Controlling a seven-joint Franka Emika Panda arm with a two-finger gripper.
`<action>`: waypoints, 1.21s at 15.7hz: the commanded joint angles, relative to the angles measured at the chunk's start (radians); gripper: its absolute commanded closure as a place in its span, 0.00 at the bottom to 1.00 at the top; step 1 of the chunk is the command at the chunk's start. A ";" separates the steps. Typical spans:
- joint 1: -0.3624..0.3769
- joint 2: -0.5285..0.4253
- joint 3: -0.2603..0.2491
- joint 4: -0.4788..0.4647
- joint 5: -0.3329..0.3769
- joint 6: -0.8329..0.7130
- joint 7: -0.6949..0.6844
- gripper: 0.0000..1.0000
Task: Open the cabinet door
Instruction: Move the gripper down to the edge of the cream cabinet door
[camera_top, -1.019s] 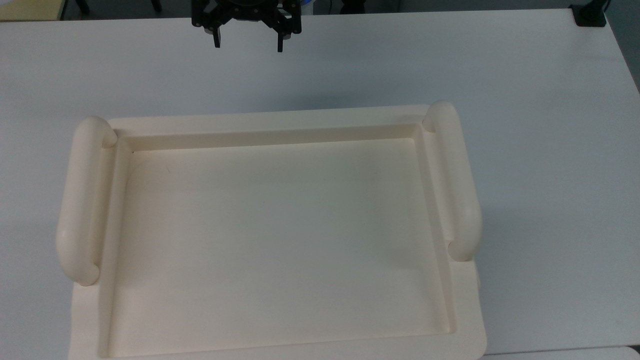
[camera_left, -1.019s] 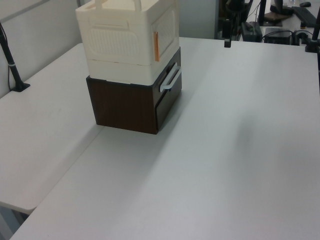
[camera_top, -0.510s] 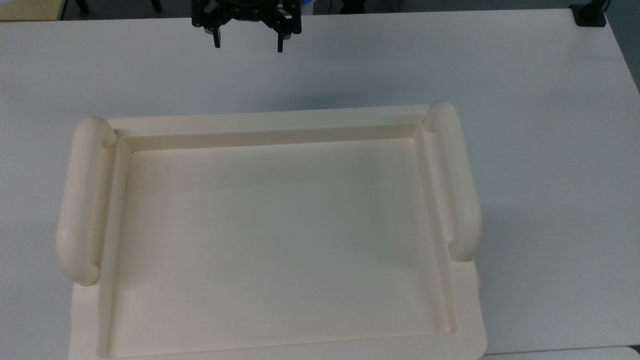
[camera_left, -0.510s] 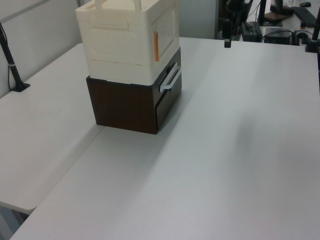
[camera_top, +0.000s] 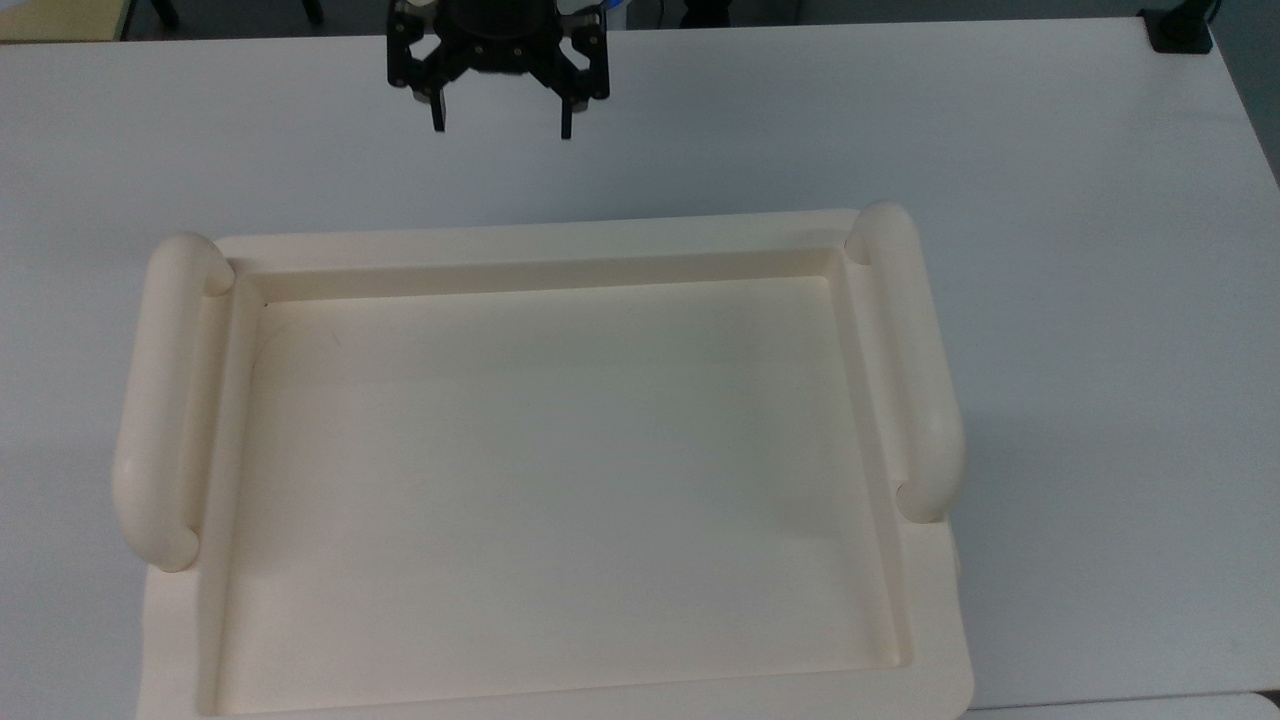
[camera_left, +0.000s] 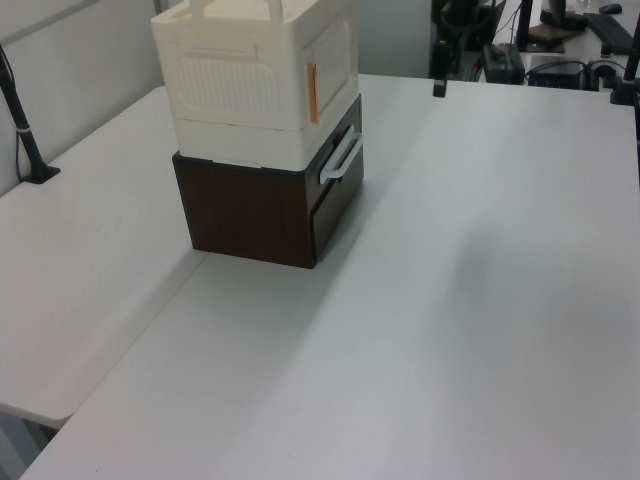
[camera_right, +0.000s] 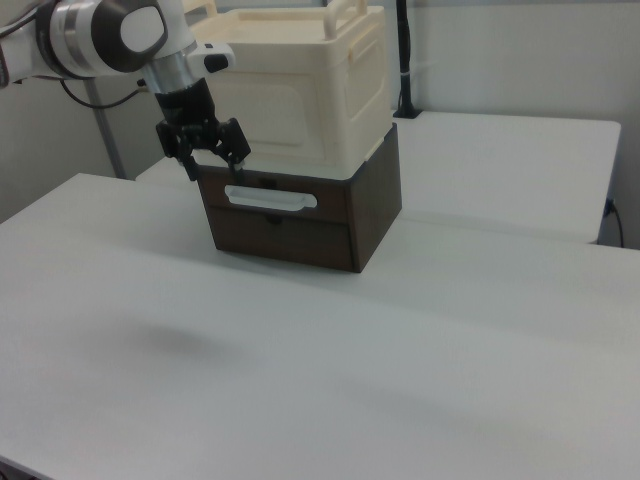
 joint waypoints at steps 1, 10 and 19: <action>0.017 0.044 0.009 0.055 -0.006 0.101 0.014 0.00; 0.154 0.115 0.005 0.130 -0.024 0.397 0.175 0.00; 0.183 0.206 0.005 0.173 -0.125 0.592 0.224 0.18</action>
